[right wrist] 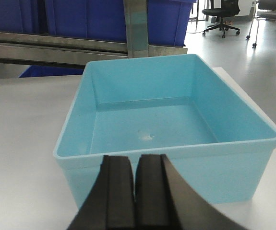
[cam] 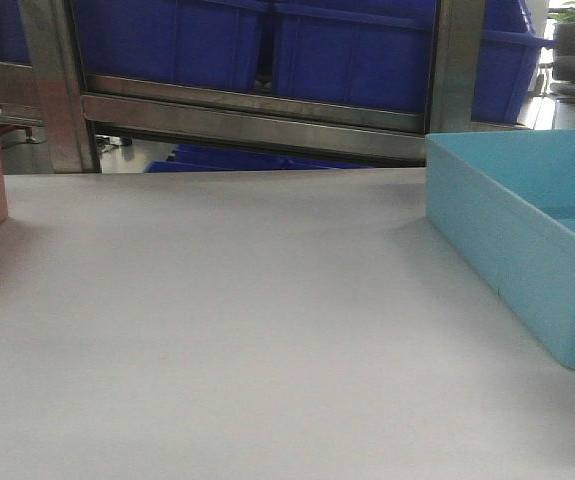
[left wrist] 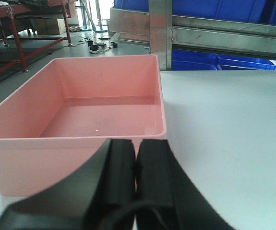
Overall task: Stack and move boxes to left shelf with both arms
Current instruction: 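Lower the left gripper onto the rim of the pink bin and grasp it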
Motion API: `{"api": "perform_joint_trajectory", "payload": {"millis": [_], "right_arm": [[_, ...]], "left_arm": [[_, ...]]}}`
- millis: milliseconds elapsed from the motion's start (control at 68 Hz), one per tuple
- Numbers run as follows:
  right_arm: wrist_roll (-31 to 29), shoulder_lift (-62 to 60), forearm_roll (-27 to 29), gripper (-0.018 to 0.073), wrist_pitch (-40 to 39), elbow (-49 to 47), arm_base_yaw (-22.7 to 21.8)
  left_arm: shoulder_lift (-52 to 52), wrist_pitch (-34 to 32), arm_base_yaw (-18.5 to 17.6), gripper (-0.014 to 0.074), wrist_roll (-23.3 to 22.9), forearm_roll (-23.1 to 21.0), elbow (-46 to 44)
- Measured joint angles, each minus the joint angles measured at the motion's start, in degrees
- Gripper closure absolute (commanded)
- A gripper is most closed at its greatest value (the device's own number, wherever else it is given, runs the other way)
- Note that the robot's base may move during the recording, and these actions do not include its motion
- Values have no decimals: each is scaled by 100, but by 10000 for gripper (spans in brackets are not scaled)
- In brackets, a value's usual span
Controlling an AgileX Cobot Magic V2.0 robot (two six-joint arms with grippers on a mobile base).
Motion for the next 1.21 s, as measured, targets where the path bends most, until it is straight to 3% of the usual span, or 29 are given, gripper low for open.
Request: {"api": "perform_joint_trajectory", "payload": {"millis": [382, 617, 764, 970, 1205], "right_arm": [[0, 0, 0, 503, 0, 0, 0], [0, 0, 0, 503, 0, 0, 0], [0, 0, 0, 503, 0, 0, 0], [0, 0, 0, 503, 0, 0, 0], [0, 0, 0, 503, 0, 0, 0]], "left_arm": [[0, -203, 0, 606, 0, 162, 0], [0, -1212, 64, 606, 0, 160, -29], [263, -646, 117, 606, 0, 61, -989], [1830, 581, 131, 541, -22, -103, -3088], [3855, 2385, 131, 156, -22, -306, -5044]]}}
